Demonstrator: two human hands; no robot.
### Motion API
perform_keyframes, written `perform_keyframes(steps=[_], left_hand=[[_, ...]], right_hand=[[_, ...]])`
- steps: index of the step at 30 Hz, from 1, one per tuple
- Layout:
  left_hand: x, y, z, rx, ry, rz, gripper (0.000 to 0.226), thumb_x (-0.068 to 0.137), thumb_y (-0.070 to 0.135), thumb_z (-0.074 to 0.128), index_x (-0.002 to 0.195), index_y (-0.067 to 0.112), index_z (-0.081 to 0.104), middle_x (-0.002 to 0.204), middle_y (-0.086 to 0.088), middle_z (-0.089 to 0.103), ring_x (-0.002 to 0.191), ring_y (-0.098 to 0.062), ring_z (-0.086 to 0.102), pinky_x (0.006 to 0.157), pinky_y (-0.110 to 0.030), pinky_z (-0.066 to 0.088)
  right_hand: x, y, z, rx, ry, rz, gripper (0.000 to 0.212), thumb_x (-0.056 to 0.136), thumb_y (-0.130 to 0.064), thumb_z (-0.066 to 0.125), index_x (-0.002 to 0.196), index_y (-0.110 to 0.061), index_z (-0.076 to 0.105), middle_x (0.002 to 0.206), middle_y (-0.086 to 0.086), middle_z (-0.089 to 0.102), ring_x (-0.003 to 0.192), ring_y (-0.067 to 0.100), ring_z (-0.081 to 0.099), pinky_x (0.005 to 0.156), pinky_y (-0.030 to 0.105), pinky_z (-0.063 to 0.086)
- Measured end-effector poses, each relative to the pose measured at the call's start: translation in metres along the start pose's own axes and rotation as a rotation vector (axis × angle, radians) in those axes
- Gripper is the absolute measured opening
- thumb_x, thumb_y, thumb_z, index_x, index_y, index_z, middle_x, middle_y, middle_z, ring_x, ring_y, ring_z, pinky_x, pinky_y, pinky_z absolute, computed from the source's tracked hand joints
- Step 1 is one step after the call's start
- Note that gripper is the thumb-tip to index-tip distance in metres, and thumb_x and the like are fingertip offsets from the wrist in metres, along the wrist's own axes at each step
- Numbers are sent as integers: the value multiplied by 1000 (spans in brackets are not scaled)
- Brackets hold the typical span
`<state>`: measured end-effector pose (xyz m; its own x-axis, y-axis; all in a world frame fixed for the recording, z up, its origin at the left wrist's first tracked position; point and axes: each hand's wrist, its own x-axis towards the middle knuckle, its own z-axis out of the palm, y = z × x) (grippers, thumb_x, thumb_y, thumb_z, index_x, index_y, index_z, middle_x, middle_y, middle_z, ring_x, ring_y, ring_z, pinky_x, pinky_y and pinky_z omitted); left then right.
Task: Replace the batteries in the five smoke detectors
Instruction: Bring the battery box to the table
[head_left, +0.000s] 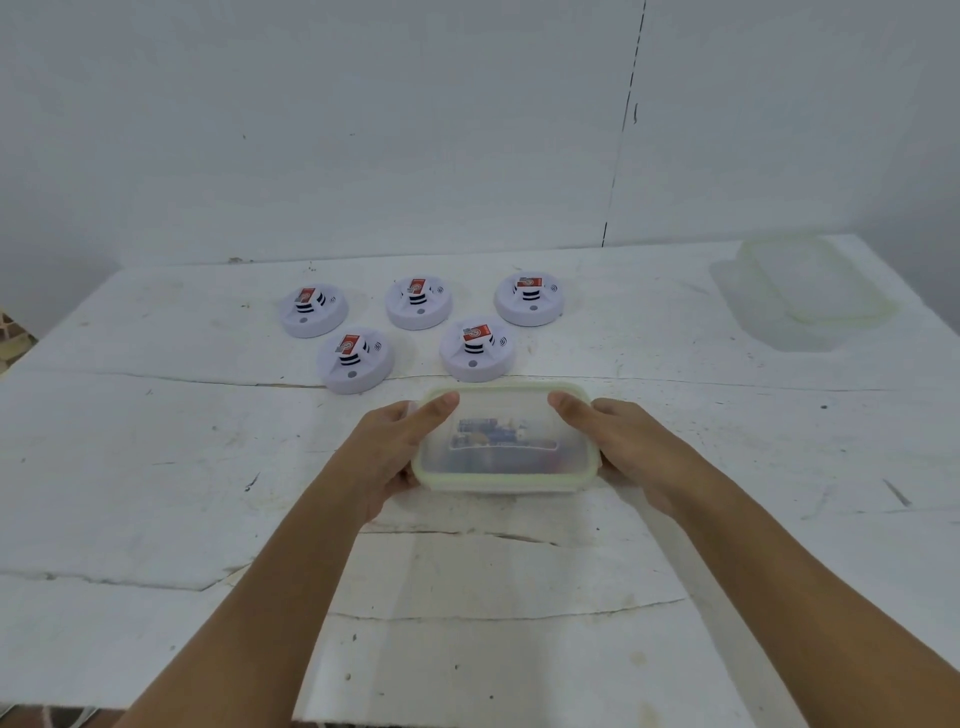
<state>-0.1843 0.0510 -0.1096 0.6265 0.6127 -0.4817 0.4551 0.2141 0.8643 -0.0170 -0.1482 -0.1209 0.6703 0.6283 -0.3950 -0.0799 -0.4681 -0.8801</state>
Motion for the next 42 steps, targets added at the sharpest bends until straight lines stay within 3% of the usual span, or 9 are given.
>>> perform_keyframes(steps=[7,13,17,23,26,30,34,36,42], left_hand=[[-4,0,2,3,35,33,59,82,58,79,112,8,72,103,-12,78,86,-24,71,90,-46,61],[-4,-1,1,1,29,49,66,80,60,80,115,5,71,108,-14,78,87,-24,70,93,-47,60],[-1,-1,-1,20,49,61,63,77,66,80,97,8,64,89,-10,70,79,-22,63,76,-37,58],[-31,-8,7,148,451,186,64,85,71,64,115,18,44,98,-1,54,86,-17,55,69,-31,45],[-61,-16,6,268,521,352,52,89,64,66,90,17,43,79,3,43,70,-15,43,62,-29,38],[-90,-24,14,363,305,348,62,92,57,67,62,17,29,54,10,28,51,-8,28,49,-17,27],[-93,-29,26,311,202,252,62,94,57,64,62,4,55,52,8,56,50,-8,50,59,-20,42],[-93,-28,28,255,205,222,53,94,56,65,72,8,71,65,5,72,58,-7,66,68,-26,51],[-84,-32,24,135,269,192,42,94,48,71,94,8,59,91,-6,77,68,-19,77,82,-46,59]], right_hand=[[-2,-3,2,31,-2,11,68,71,-85,65,83,-20,52,74,3,50,68,22,40,61,34,29],[-1,0,3,86,158,-88,62,81,-63,78,68,-26,31,68,-1,34,57,17,28,54,32,22],[-3,-1,3,81,155,-93,60,81,-64,79,75,-22,35,67,-4,37,55,16,32,52,29,27],[-8,-7,4,-49,223,-185,44,87,-55,76,109,-25,53,93,-2,54,74,14,52,63,28,42],[-3,-20,3,-153,224,-269,32,91,-42,75,113,-29,57,103,-1,57,82,12,55,66,27,41],[8,-38,7,-281,167,-327,18,97,-42,68,102,-25,68,96,1,66,79,11,57,67,27,42],[16,-47,13,-376,52,-309,26,101,-41,60,94,-19,72,100,3,74,90,22,66,73,31,47],[16,-47,14,-396,18,-293,28,102,-39,58,90,-16,69,93,1,72,78,21,60,68,30,43],[6,-41,6,-307,-142,-172,31,96,-32,62,74,-23,42,68,-10,42,60,11,36,57,25,28]])
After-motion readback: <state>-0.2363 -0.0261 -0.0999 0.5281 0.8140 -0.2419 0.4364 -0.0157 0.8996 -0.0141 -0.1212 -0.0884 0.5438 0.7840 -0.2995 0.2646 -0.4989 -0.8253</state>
